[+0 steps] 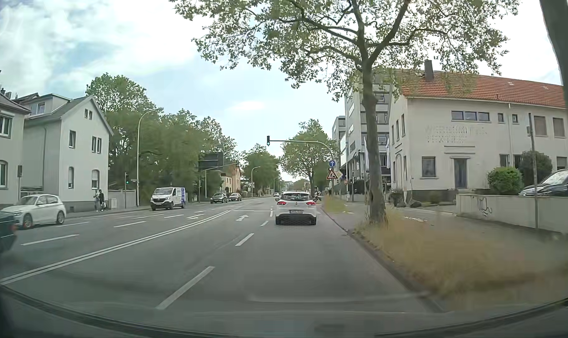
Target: Follow the waypoints while adhering to traffic rules and regulations
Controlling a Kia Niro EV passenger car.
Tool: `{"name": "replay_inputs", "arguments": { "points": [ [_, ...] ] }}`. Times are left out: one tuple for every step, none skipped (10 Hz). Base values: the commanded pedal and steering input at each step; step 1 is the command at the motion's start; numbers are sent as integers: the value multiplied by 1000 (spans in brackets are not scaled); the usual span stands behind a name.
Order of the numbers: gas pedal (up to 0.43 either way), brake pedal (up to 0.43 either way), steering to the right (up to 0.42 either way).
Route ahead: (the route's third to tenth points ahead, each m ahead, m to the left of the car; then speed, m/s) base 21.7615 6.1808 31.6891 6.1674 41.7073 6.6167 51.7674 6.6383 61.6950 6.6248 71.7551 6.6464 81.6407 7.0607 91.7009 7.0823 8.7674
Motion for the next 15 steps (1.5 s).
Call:
{"name": "replay_inputs", "arguments": {
  "points": [
    [47, 18, 3],
    [47, 18, 3],
    [47, 18, 1],
    [47, 18, 0],
    [47, 18, 0],
    [47, 18, 0],
    [47, 18, 0],
    [47, 18, -1],
    [47, 18, -2],
    [79, 18, -4],
    [87, 18, -5],
    [98, 18, -7],
    [98, 18, -9],
    [98, 18, -12],
    [98, 18, -15]
  ]
}}
